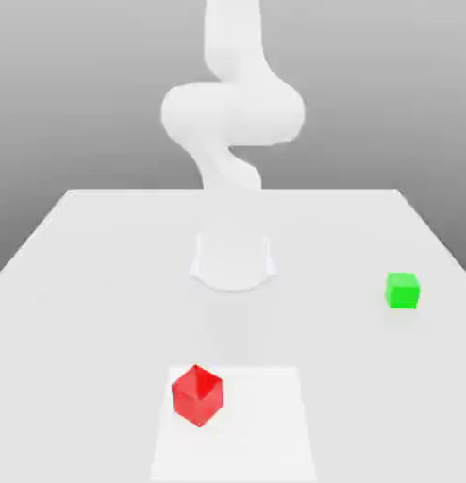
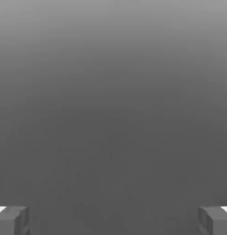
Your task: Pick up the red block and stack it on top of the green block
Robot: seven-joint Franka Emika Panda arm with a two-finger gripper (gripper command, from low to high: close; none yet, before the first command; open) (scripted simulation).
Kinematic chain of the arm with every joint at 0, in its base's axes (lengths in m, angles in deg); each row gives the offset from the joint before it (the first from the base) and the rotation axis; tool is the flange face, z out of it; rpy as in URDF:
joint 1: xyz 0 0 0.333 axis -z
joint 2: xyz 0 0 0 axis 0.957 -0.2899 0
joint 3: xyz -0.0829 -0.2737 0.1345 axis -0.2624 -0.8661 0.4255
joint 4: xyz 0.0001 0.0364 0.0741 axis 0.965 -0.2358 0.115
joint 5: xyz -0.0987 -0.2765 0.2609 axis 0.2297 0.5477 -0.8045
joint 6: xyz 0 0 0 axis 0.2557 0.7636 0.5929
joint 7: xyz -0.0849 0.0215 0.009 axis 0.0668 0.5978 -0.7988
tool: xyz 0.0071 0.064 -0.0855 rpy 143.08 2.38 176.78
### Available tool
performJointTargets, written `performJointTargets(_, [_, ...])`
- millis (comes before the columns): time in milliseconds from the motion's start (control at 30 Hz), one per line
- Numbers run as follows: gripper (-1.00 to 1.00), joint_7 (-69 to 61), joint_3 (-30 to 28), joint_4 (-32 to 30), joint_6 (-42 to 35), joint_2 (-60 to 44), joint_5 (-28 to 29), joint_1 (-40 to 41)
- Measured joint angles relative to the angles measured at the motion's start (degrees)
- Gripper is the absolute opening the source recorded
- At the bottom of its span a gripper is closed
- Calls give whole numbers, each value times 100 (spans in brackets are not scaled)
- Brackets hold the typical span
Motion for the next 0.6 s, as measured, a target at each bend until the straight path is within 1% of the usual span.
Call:
performJointTargets(367, [0, 1529, 288, -1313, 1379, -2364, 96, 656])
performJointTargets(600, [0, 2418, 263, -2127, 2230, -3817, 79, 880])
